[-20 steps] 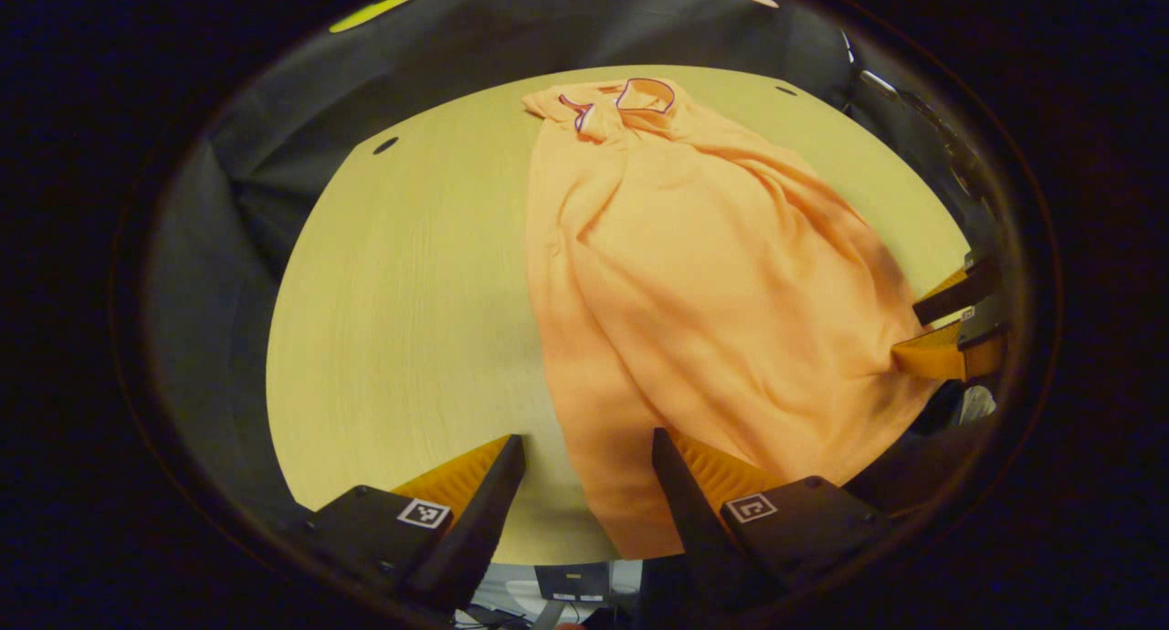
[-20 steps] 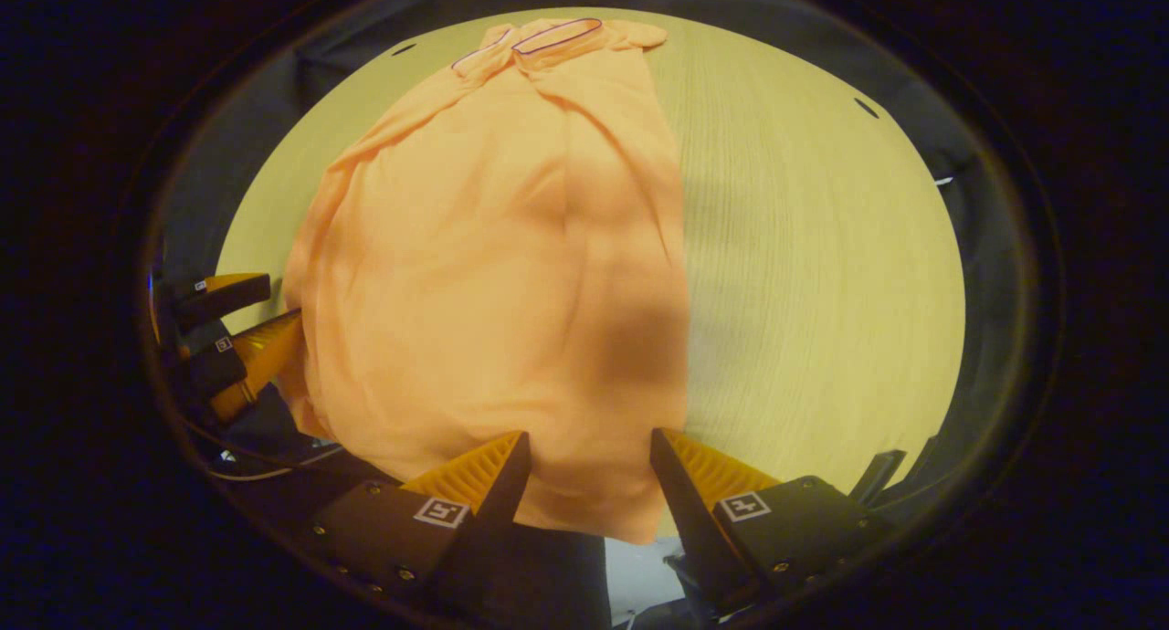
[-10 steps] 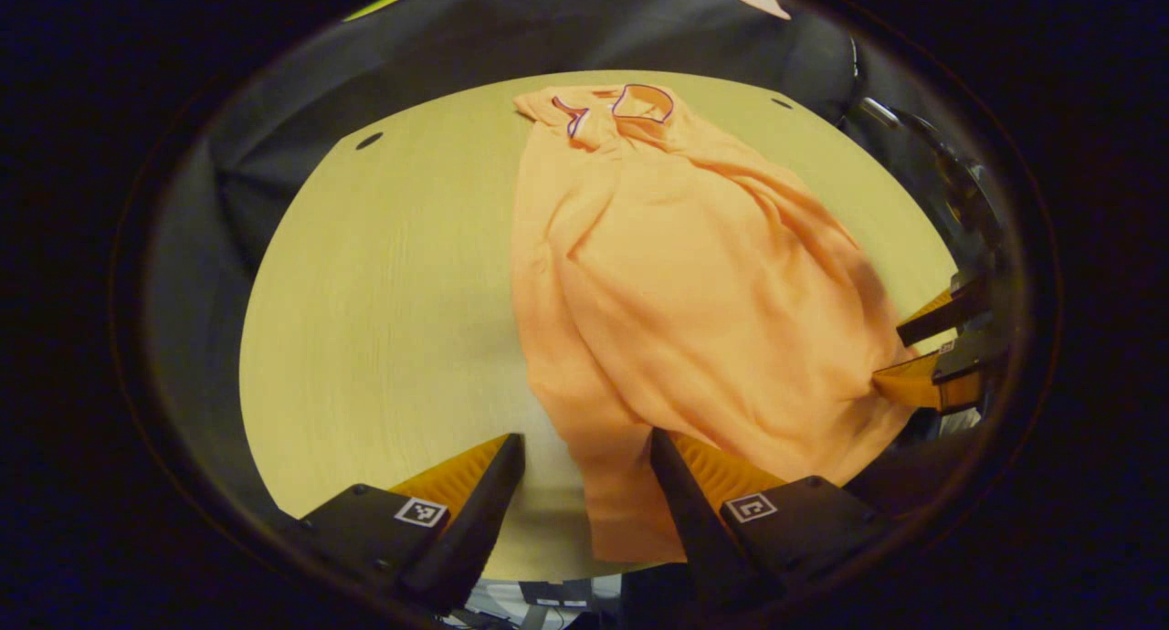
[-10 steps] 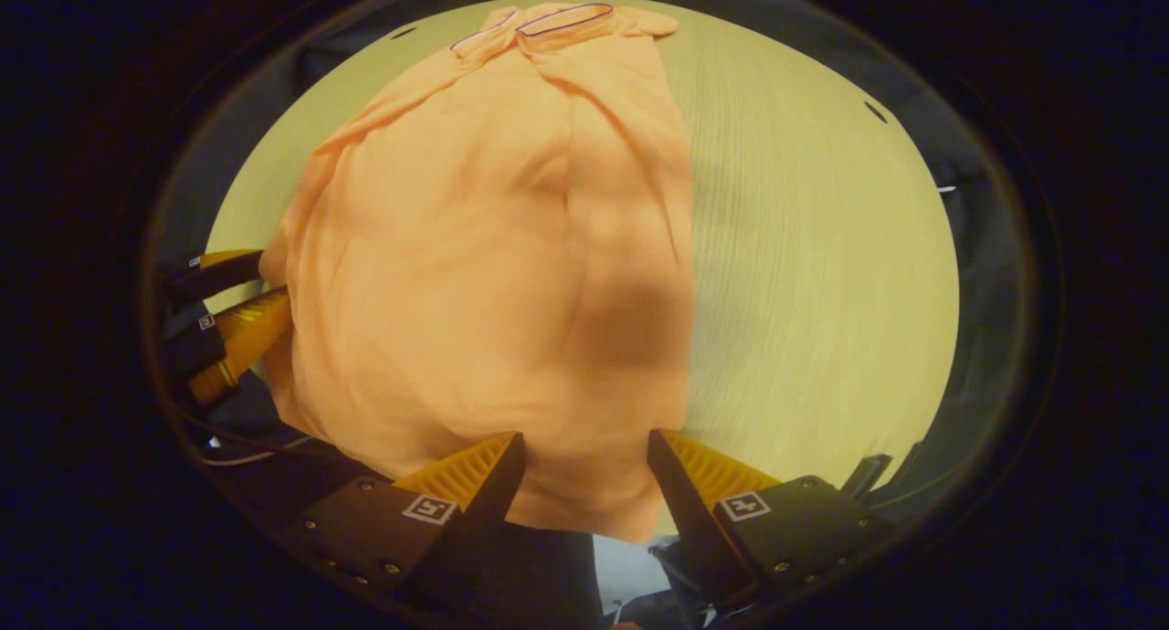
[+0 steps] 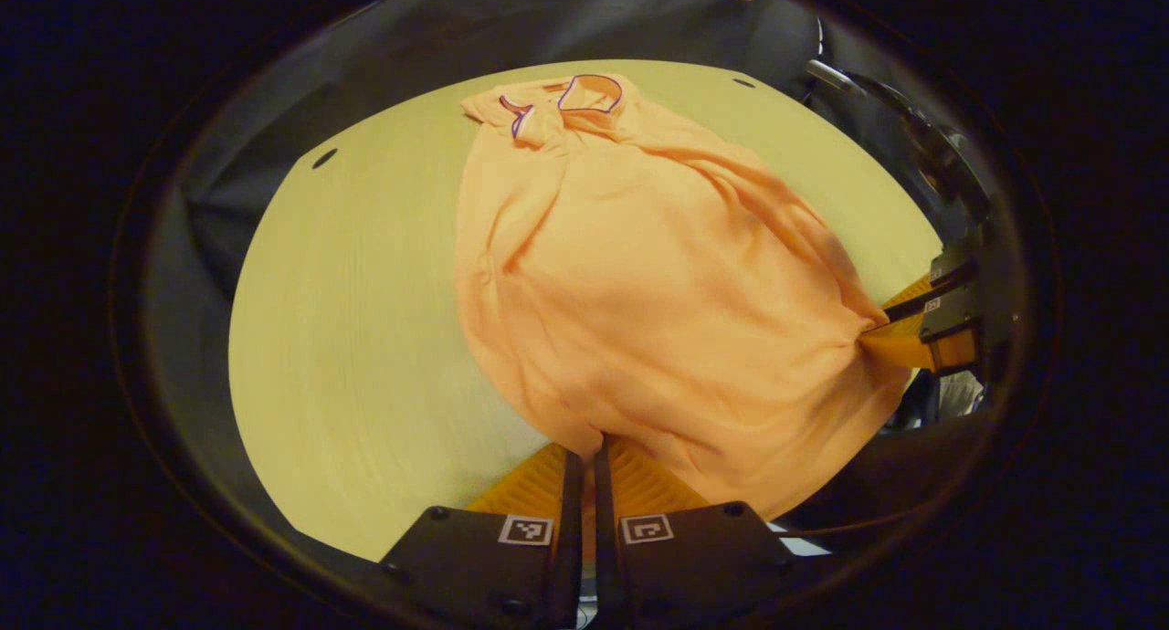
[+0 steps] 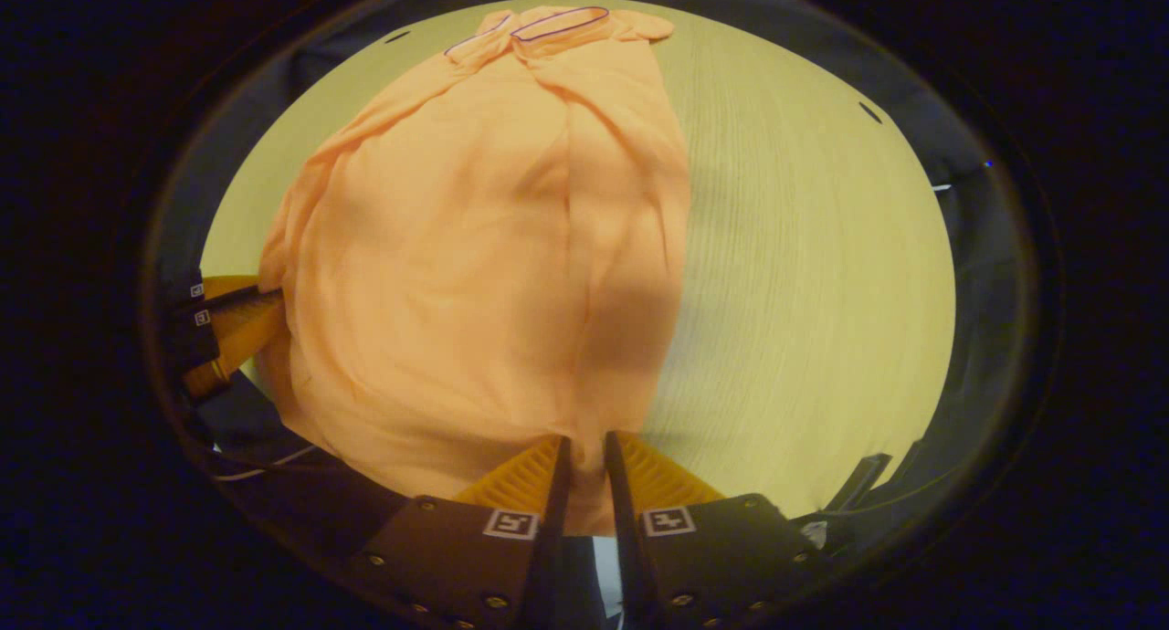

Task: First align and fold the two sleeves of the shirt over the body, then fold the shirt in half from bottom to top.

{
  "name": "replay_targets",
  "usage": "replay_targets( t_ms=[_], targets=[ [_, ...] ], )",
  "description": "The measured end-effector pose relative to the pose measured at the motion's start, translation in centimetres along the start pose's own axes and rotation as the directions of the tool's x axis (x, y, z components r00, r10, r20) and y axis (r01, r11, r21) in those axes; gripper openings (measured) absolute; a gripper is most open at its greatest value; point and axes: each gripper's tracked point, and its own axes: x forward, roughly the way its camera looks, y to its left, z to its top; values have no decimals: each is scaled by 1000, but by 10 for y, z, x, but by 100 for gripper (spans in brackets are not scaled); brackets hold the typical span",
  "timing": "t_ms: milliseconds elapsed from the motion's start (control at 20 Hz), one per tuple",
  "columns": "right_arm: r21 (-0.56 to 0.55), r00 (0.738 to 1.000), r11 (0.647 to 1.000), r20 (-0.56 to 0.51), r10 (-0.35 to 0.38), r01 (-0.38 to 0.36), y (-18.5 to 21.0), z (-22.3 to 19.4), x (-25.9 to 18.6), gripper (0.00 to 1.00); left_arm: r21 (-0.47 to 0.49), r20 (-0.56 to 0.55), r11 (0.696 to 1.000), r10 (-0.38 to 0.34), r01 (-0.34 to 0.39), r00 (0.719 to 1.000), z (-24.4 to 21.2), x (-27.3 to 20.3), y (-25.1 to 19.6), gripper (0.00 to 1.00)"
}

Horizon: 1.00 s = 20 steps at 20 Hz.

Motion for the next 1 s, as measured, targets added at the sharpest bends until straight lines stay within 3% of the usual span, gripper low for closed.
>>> replay_targets(
  t_ms=[50,250,300,650,1000],
  targets=[
    [2,1000,1000,-4,2,-2,0,-1,-1,14,-21,-12,1000,-2,2,1000,-2,0,0,13],
    [16,1000,1000,14,1,-1,-2,2,4,11,-48,-41,999,7,-9,999,0,-1,1,6],
    [18,1000,1000,10,-5,5,0,1,2,0,-42,-42,999,11,-12,999,-1,0,0,6],
    [94,998,995,50,23,-28,-6,9,-7,0,-60,-32,998,12,-14,999,3,-3,4,7],
    [140,985,988,168,40,-64,-11,56,-43,0,-119,27,993,13,-10,1000,36,-17,16,6]
  ],
)
